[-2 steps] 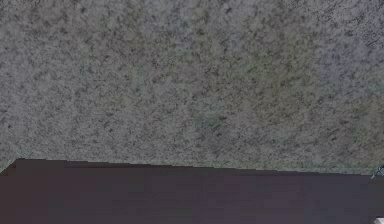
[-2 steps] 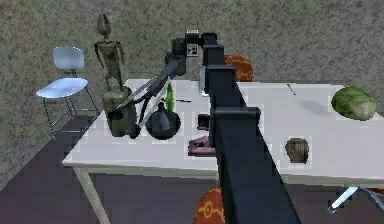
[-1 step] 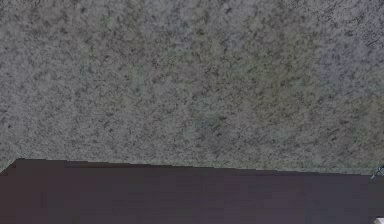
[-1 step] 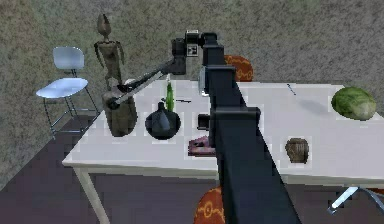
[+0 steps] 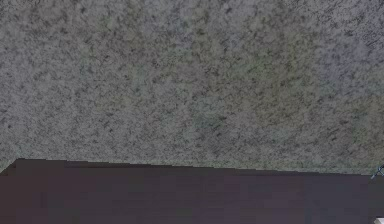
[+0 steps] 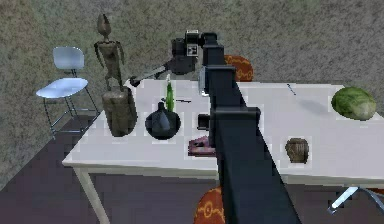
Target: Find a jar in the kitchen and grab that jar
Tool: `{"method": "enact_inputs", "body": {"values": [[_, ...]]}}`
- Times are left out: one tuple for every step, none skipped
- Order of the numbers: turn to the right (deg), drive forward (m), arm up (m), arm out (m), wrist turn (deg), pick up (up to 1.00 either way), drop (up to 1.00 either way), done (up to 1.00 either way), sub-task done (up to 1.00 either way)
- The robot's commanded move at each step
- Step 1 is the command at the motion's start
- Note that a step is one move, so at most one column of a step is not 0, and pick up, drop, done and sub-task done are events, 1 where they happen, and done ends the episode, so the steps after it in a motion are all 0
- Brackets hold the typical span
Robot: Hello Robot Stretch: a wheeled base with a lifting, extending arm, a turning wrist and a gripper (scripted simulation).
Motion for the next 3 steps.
{"method": "enact_inputs", "body": {"values": [[0.0,0.00,0.00,0.00,18.0,0.00,0.00,0.00,0.00],[0.0,0.00,-0.30,0.00,0.0,0.00,0.00,0.00,0.00],[0.0,0.00,0.00,0.00,0.0,1.00,0.00,0.00,0.00]]}}
